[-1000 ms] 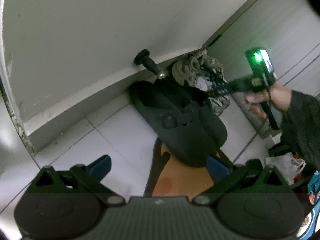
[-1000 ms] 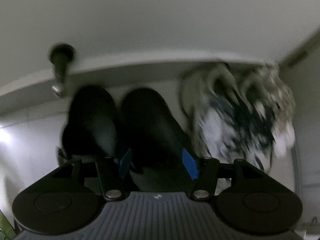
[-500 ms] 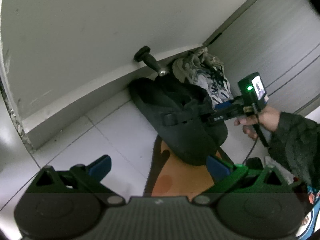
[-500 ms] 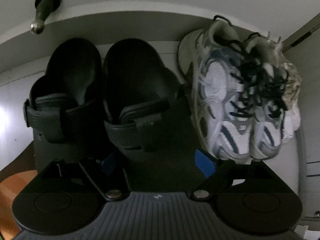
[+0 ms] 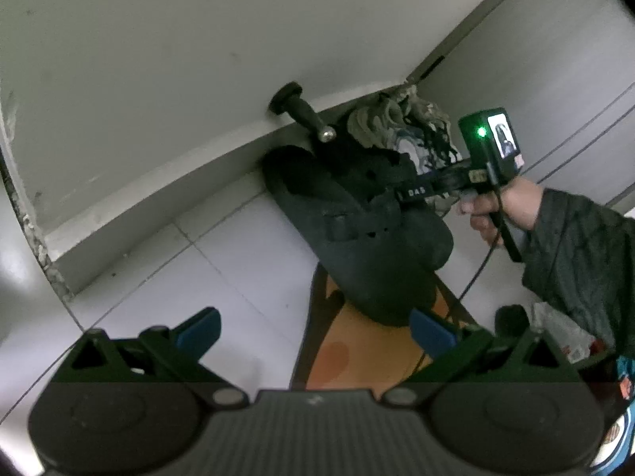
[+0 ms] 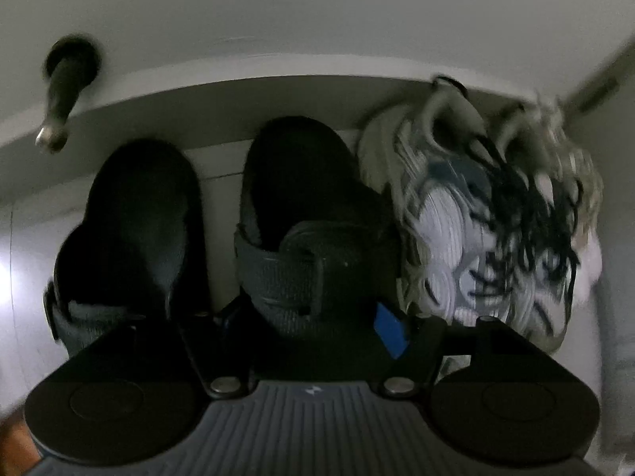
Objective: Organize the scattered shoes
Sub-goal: 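Push the strap clogs against the wall and open the right gripper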
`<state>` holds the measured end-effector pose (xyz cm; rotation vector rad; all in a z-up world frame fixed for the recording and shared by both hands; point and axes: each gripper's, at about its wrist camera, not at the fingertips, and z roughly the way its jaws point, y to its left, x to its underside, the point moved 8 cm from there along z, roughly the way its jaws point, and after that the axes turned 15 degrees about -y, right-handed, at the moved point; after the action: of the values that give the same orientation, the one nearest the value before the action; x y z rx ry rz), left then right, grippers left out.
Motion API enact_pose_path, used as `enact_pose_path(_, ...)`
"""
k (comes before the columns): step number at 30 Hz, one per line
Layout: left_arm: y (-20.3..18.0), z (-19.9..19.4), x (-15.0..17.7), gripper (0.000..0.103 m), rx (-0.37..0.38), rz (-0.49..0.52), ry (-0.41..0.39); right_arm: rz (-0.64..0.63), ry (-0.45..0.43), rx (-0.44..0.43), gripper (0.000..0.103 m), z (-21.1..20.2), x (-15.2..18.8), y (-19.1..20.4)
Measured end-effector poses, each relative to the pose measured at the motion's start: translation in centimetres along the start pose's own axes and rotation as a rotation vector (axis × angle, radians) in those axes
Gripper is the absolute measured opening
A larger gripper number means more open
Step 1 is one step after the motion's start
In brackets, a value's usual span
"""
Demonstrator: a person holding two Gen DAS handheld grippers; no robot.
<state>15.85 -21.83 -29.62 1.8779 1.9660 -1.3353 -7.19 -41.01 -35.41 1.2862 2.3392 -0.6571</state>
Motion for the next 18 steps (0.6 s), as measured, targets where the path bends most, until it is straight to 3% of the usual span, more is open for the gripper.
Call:
enact_pose_path(3,0.2,0.0,0.0,0.103,-0.01,0.0,-0.004,-0.009,0.015,0.03,0.077,0.2,-0.2,0.2)
enact_pose_path(13,0.3,-0.3,-0.3,0.103,-0.014,-0.002,-0.02,-0.022,0.014,0.103,0.077,-3.0,0.3,0.8)
enact_pose_path(18,0.0,-0.3,-0.2,0.103,-0.008,0.014,-0.021,0.242,-0.038,0.094,0.079,-6.8,-0.2,0.1)
